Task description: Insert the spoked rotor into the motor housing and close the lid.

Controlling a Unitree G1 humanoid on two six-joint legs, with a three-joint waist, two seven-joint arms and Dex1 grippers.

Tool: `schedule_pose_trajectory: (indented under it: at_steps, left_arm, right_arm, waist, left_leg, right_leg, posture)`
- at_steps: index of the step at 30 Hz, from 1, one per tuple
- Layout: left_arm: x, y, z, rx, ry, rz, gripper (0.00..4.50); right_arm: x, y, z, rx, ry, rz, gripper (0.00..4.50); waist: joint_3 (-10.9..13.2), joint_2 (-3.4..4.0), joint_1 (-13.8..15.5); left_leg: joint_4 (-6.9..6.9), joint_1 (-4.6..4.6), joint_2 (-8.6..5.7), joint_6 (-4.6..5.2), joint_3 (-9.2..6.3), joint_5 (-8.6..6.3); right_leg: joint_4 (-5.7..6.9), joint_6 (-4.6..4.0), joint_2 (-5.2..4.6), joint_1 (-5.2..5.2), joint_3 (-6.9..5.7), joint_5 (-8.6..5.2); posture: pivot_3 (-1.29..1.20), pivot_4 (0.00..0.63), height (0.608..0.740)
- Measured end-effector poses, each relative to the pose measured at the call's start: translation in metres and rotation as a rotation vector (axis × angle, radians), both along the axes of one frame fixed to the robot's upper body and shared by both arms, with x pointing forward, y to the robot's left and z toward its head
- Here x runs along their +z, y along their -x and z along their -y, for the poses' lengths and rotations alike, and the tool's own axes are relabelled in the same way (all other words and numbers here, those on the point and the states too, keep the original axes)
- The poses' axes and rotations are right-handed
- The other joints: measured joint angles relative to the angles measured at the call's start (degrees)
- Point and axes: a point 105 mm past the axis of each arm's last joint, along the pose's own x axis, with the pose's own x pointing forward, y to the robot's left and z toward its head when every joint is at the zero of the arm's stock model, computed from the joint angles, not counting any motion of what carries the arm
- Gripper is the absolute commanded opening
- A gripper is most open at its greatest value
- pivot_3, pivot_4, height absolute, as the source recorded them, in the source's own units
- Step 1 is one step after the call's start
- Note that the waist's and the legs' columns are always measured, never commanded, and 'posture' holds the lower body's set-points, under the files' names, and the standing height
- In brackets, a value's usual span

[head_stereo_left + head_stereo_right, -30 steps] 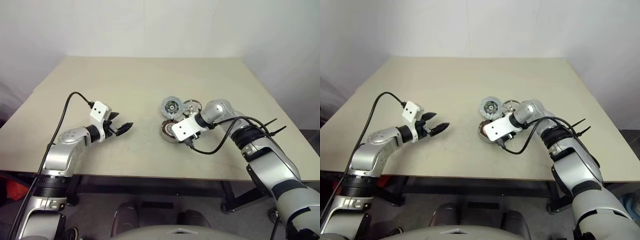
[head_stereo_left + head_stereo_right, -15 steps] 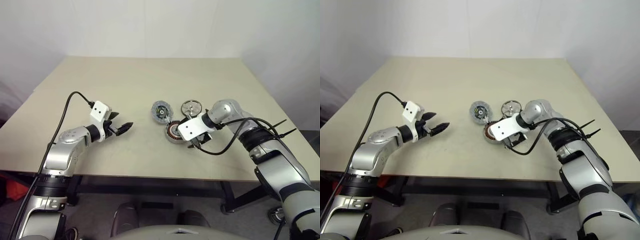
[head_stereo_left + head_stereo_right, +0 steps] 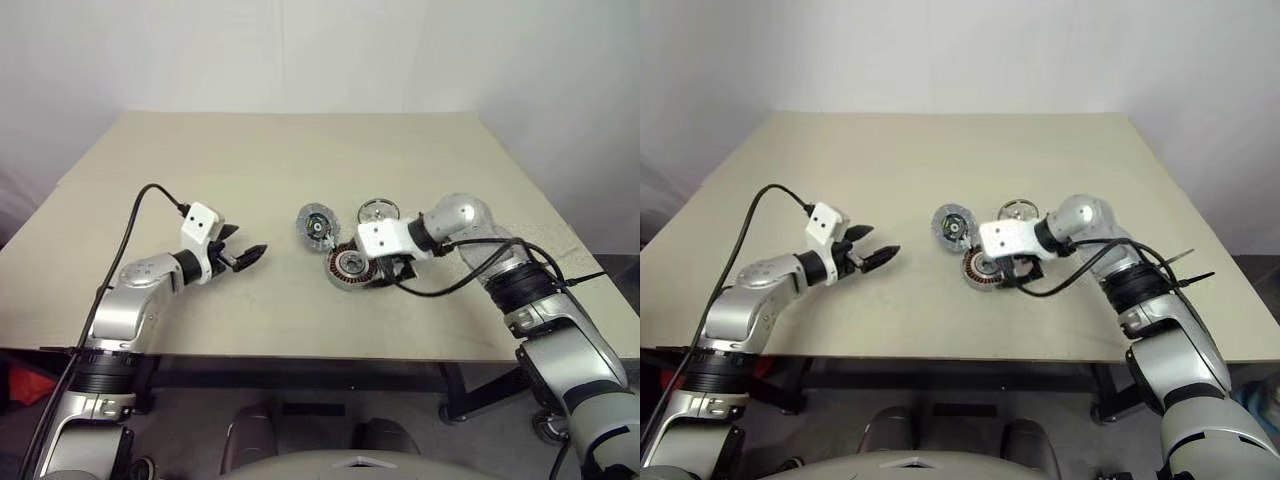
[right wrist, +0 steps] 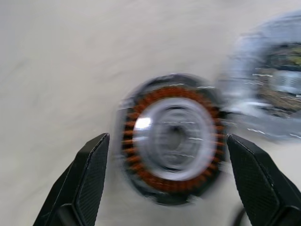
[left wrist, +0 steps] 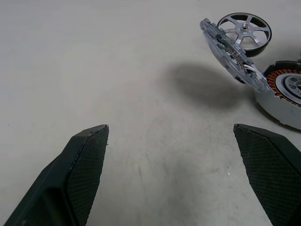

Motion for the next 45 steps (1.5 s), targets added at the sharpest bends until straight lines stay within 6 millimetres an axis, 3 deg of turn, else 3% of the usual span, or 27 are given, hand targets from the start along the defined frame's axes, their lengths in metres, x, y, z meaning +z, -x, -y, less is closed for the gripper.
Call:
schedule_pose_trajectory:
  at_steps: [4, 6, 11, 15, 20, 24, 31, 37, 45]
  left_arm:
    - [-0.001, 0.001, 0.001, -0.003, 0.008, -0.009, 4.5]
    - [0.0, 0.0, 0.003, -0.008, 0.018, -0.012, 4.5]
    - [0.001, -0.001, 0.005, -0.017, 0.021, -0.012, 4.5]
    - [0.003, -0.003, 0.007, -0.027, 0.025, -0.014, 4.5]
    - [0.001, -0.004, 0.011, -0.045, 0.028, -0.024, 4.5]
    - [0.001, -0.004, 0.016, -0.064, 0.031, -0.028, 4.5]
    - [0.003, -0.005, 0.019, -0.08, 0.034, -0.028, 4.5]
    - [0.004, -0.005, 0.02, -0.082, 0.034, -0.027, 4.5]
    - [0.001, 0.005, 0.03, -0.128, 0.049, -0.063, 4.5]
  right_arm:
    - [0.031, -0.012, 0.012, -0.222, -0.252, -0.008, 4.49]
    - [0.037, -0.02, 0.03, -0.37, -0.354, -0.009, 4.49]
    - [0.011, -0.019, 0.08, -0.67, -0.45, -0.097, 4.49]
    - [-0.022, 0.001, 0.109, -0.859, -0.555, -0.232, 4.49]
    - [-0.038, 0.013, 0.114, -0.95, -0.638, -0.281, 4.49]
    - [-0.033, 0.01, 0.103, -0.946, -0.673, -0.248, 4.49]
    - [-0.046, 0.0, 0.086, -0.937, -0.642, -0.218, 4.49]
    - [-0.065, -0.003, 0.09, -0.947, -0.585, -0.206, 4.49]
    - [-0.07, -0.004, 0.097, -0.931, -0.552, -0.167, 4.49]
  waist:
    - [0.0, 0.0, 0.1]
    - [0.0, -0.01, 0.2]
    - [0.0, 0.0, 0.1]
    - [0.0, 0.02, 0.1]
    - [0.0, 0.08, -0.2]
    - [0.0, 0.08, -0.1]
    - [0.0, 0.08, 0.0]
    - [0.0, 0.09, 0.0]
    - [0.0, 0.09, 0.0]
  left_leg:
    - [0.0, 0.05, -0.01, -0.02, 0.0, 0.01]
    - [-0.01, 0.07, -0.02, -0.03, 0.0, 0.02]
    - [-0.07, 0.07, -0.02, -0.07, 0.03, 0.04]
    - [-0.11, 0.08, -0.03, -0.07, 0.06, 0.04]
    - [-0.13, 0.18, -0.01, -0.08, 0.11, 0.05]
    - [-0.16, 0.24, 0.0, -0.11, 0.11, 0.07]
    - [-0.16, 0.22, -0.04, -0.13, 0.12, 0.08]
    - [-0.17, 0.1, -0.04, -0.13, 0.13, 0.08]
    - [-0.19, 0.15, -0.02, -0.13, 0.14, 0.08]
  right_leg:
    - [0.0, 0.0, -0.01, 0.04, 0.01, 0.0]
    - [-0.03, 0.0, -0.01, 0.1, 0.0, 0.0]
    - [-0.06, 0.01, -0.02, 0.06, 0.0, 0.0]
    - [-0.1, 0.02, -0.03, 0.05, 0.01, -0.01]
    - [-0.08, 0.25, -0.03, 0.0, 0.03, -0.14]
    - [-0.06, 0.43, -0.03, 0.03, 0.03, -0.24]
    - [-0.06, 0.42, -0.08, 0.05, 0.02, -0.23]
    - [-0.14, 0.07, -0.09, 0.0, 0.0, -0.03]
    - [-0.14, 0.09, -0.08, 0.03, -0.01, -0.04]
  posture:
    - [0.0, 0.0, 0.74]
    - [0.0, 0.0, 0.74]
    - [0.0, 0.0, 0.74]
    - [0.0, 0.0, 0.74]
    - [0.0, 0.0, 0.74]
    - [0.0, 0.0, 0.74]
    - [0.0, 0.0, 0.74]
    - [0.0, 0.0, 0.74]
    - [0.0, 0.0, 0.74]
